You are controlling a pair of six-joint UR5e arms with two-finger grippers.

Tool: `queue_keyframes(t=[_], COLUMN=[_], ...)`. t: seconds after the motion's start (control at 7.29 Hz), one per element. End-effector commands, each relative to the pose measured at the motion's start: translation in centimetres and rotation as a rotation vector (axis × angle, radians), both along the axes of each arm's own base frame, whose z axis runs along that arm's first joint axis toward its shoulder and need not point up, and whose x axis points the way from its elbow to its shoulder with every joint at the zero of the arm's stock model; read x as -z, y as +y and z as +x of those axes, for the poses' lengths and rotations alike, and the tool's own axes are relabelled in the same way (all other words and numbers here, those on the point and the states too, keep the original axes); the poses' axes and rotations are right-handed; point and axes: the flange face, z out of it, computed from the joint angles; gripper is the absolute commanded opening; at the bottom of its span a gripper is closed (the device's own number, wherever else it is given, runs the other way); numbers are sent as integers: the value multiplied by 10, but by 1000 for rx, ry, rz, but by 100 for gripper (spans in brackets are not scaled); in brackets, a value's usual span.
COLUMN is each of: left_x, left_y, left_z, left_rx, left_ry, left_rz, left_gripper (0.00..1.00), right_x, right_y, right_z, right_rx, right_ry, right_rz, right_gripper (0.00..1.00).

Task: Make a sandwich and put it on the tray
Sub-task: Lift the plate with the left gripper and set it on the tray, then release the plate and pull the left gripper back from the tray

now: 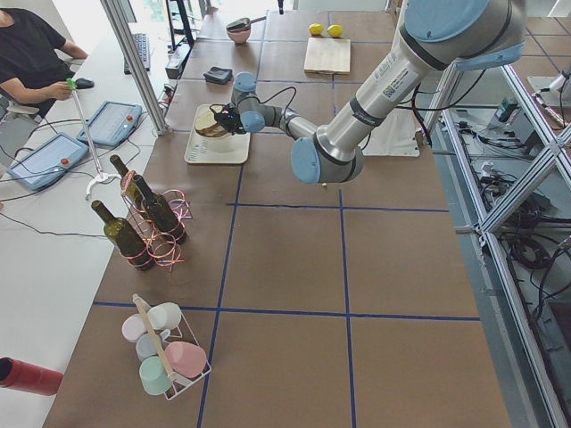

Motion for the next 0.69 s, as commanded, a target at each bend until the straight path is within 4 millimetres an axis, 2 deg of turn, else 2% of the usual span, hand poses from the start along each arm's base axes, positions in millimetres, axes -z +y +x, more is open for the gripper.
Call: queue_keyframes(t=[0.0,0.14,0.41,0.55], left_x=[-4,-16,-19,-19], left_y=[12,28,31,38], left_z=[-4,-29,-56,-87], left_rx=[-62,-81,-84,-118], left_ry=[-13,-7,-27,-59], left_rz=[114,167,201,291], left_gripper=[99,100,100,100], right_x=[2,2,1,1], right_y=[-1,-2,-2,-2], right_z=[0,0,1,3], right_rx=[-2,-2,-4,-7], right_ry=[-1,-1,1,1], right_rz=[3,5,4,5], right_gripper=[100,100,100,100])
